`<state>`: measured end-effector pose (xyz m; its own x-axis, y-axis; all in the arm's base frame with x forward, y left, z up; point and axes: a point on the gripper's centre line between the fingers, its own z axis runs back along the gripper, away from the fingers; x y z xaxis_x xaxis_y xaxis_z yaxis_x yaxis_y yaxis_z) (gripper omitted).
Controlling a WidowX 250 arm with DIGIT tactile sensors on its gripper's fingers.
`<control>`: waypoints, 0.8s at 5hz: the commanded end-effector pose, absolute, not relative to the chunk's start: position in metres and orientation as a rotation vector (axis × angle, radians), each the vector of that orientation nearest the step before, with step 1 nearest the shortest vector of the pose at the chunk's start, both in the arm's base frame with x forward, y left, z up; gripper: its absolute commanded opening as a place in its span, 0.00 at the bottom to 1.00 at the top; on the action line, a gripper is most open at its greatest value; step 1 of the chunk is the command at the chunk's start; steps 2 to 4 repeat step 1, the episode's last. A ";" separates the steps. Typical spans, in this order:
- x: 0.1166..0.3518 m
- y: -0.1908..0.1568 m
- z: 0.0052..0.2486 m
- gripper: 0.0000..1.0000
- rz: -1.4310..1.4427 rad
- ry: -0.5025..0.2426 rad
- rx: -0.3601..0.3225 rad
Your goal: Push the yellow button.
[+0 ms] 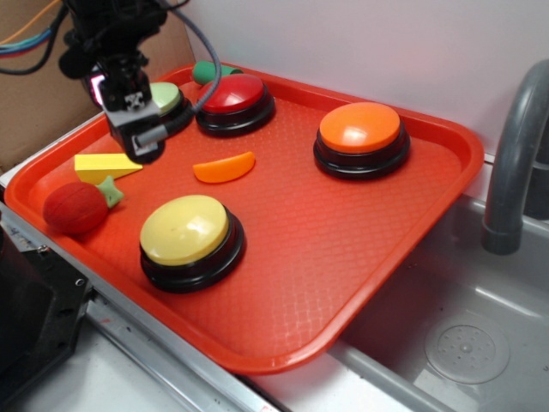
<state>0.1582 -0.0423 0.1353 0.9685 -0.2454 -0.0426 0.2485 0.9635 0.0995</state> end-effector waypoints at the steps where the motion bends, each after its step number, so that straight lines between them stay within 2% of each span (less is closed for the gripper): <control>1: 0.164 -0.048 0.149 1.00 -0.281 -0.026 0.065; 4: 0.164 -0.048 0.149 1.00 -0.281 -0.026 0.065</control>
